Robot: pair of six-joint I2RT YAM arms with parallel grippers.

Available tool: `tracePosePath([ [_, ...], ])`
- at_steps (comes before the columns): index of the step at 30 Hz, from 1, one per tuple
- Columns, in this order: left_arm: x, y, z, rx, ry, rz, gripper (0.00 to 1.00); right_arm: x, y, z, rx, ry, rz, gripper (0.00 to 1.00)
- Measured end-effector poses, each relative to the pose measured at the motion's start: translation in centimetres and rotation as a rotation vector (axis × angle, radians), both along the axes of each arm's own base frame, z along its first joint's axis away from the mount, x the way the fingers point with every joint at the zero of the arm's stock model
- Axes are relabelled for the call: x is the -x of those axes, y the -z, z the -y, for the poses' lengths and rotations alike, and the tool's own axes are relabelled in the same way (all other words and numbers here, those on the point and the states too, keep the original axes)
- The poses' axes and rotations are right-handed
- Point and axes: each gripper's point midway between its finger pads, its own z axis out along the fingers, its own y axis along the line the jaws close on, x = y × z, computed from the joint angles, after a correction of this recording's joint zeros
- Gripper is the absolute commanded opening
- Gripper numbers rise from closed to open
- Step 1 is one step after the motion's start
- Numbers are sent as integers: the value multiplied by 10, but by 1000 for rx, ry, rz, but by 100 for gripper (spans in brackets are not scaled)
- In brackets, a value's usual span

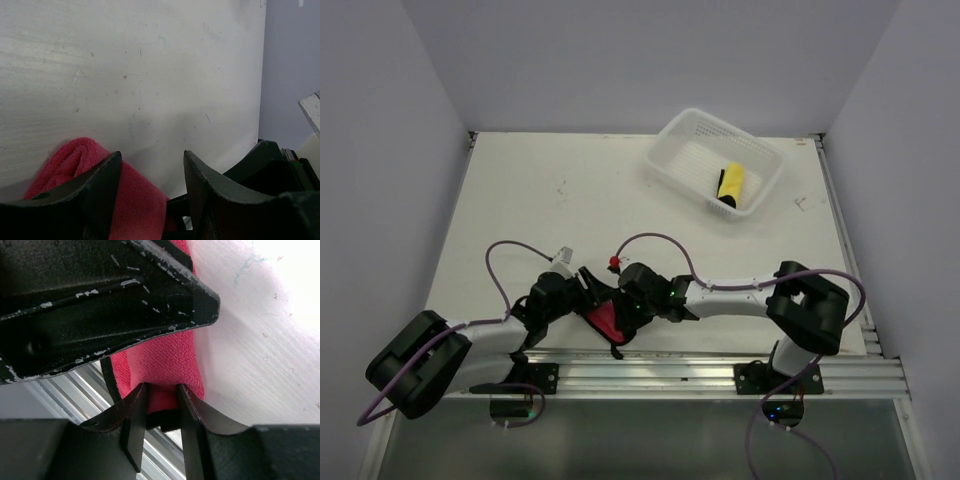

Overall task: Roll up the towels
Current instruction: Roll the towel

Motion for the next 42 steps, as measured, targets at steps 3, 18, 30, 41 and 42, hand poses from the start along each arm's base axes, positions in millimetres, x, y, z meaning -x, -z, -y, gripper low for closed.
tracePosePath([
  [3, 0, 0, 0, 0, 0, 0, 57, 3, 2, -3, 21, -16, 31, 41],
  [18, 8, -7, -18, -57, -37, 15, 59, 12, 1, -9, 229, -13, 390, 0],
  [30, 2, -15, -20, -127, -39, -8, 59, 2, -1, 2, 401, 54, 573, 0],
  [41, -9, -42, -17, -121, -44, 47, 58, 0, -2, 23, 498, 59, 634, 0],
  [42, -8, -43, -16, -115, -39, 45, 58, -1, -2, 24, 500, 61, 635, 0],
])
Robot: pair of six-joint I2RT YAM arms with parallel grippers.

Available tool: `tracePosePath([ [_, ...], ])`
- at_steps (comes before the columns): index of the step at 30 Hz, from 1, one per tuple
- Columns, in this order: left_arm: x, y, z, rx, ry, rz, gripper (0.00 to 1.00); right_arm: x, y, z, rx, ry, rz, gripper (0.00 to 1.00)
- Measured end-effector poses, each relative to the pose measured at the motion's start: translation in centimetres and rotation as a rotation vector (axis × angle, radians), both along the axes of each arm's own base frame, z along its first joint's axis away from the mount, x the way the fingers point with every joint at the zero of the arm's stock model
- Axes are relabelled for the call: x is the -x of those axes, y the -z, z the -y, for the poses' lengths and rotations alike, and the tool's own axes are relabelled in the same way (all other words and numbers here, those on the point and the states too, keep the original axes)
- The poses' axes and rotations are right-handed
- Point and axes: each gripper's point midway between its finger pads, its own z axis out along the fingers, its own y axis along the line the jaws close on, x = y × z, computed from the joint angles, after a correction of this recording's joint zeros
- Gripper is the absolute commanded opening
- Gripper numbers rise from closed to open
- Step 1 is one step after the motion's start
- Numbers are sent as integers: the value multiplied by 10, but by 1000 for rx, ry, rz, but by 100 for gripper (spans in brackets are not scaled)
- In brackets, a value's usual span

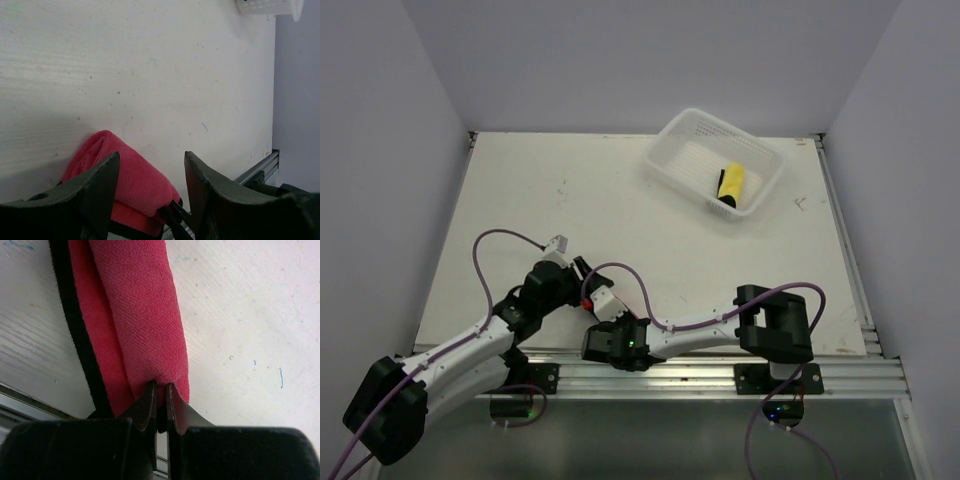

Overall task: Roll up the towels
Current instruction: Roll the towel

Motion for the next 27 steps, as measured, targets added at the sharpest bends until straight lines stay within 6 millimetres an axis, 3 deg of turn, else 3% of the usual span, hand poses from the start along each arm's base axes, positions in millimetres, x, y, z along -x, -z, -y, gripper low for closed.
tracePosePath([
  [4, 8, 4, 5, 32, 25, -18, 58, 0, 0, 0, 1, -1, 3, 0],
  [9, 28, 24, 12, 36, 72, -65, 58, 0, 0, 0, 0, -1, 0, 0],
  [14, 28, 31, 12, 38, 68, -64, 58, 1, -2, -1, -7, -4, -6, 0],
  [17, 27, 32, 12, 31, 60, -62, 58, 3, -10, -2, -34, -6, -15, 11],
  [21, 26, 34, 11, 21, 52, -63, 58, 4, -37, 0, -137, -2, -46, 35],
  [24, 26, 35, 11, 21, 49, -59, 58, -1, -60, 10, -237, 15, -89, 44],
  [27, 27, 38, 10, 31, 44, -54, 58, -18, -76, 26, -359, 68, -148, 46],
])
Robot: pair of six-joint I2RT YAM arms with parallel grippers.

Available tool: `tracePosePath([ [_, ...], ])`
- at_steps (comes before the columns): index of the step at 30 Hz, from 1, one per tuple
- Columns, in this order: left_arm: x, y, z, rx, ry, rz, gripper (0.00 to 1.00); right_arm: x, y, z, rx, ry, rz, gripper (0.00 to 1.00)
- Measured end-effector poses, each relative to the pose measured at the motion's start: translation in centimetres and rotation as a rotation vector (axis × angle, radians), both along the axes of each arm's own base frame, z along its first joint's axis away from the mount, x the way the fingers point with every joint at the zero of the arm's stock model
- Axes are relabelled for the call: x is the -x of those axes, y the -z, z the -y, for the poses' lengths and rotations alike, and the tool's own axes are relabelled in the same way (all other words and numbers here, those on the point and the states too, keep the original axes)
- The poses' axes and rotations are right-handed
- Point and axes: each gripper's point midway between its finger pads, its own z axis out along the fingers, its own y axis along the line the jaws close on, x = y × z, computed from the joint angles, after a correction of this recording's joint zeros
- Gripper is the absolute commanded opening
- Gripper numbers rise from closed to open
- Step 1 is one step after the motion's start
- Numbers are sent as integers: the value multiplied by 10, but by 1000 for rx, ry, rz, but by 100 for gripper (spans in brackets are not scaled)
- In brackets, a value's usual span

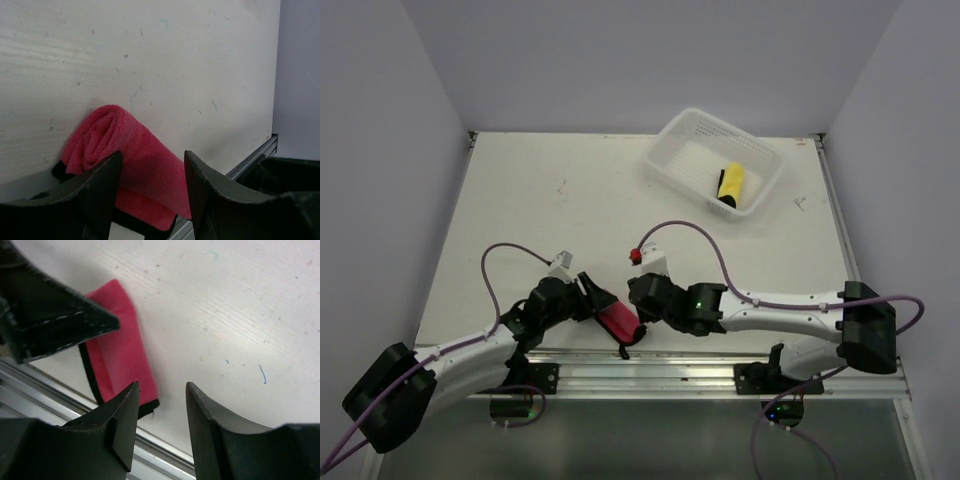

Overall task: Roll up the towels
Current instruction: Roll the towel

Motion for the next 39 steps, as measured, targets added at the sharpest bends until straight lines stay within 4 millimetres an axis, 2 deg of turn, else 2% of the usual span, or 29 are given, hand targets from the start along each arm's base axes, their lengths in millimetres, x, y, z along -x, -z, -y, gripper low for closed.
tracePosePath([
  [2, 0, 0, 0, 11, -6, 1, 58, -14, 1, 10, -67, 45, -48, 46],
  [6, 0, 0, 0, 19, -10, 6, 58, -29, 25, 24, -118, 100, -159, 46],
  [11, 0, 0, 0, 24, -13, 7, 58, -19, 62, 12, -170, 85, -336, 45],
  [16, 0, -1, 0, 27, -14, 8, 57, -3, 81, -4, -228, 52, -445, 45],
  [26, 0, -3, 2, 45, -50, 5, 57, 9, 83, -16, -333, 57, -518, 46],
  [39, -1, -1, 2, 38, -56, 7, 57, -1, 71, -9, -383, 175, -524, 47],
])
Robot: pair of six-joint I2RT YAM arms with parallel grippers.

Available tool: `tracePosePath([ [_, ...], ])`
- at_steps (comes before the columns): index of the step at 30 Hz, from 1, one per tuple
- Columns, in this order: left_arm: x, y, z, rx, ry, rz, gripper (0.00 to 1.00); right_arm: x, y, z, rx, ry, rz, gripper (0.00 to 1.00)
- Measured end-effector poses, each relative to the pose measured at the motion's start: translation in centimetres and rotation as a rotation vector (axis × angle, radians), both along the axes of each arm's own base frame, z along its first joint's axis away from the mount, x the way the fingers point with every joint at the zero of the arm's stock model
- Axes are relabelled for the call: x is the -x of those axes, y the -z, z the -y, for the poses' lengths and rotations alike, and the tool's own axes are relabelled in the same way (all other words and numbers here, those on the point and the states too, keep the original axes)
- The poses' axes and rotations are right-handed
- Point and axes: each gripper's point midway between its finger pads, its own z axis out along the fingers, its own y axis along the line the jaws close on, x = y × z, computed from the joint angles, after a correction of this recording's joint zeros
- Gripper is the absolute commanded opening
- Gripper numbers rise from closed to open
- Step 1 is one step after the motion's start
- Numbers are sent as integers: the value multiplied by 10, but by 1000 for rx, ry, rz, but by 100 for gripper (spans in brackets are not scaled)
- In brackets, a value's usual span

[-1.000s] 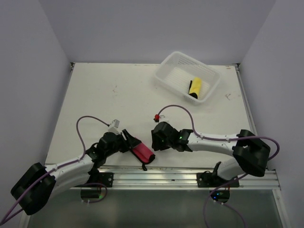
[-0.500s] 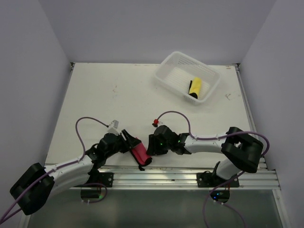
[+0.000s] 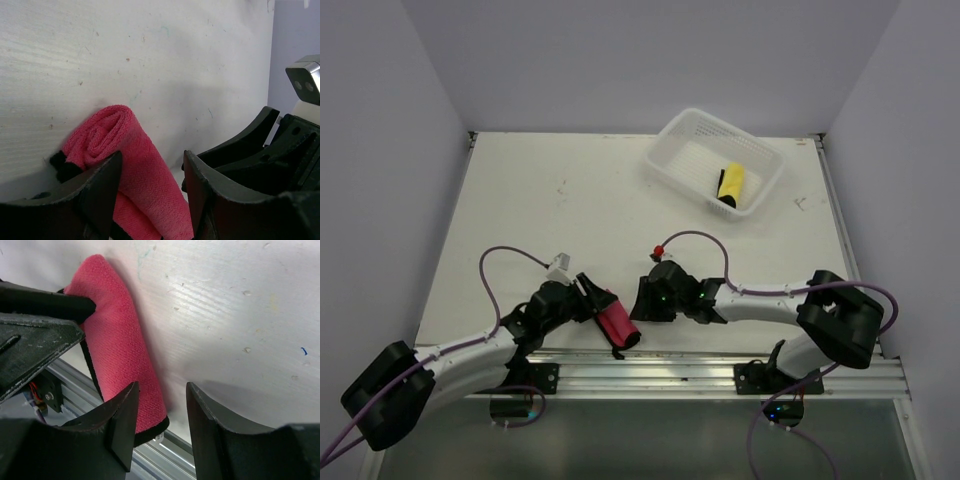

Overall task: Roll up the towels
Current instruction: Roll the towel

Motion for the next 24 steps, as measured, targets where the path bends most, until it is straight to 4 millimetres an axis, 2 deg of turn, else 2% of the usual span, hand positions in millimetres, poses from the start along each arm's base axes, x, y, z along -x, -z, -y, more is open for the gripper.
tracePosePath([
  [8, -1, 1, 1, 0, 1, 0, 57, 2, 8, 7, 3, 38, -28, 47],
  [24, -1, 1, 2, -1, 0, 2, 57, 0, -10, -6, -83, 27, -12, 46],
])
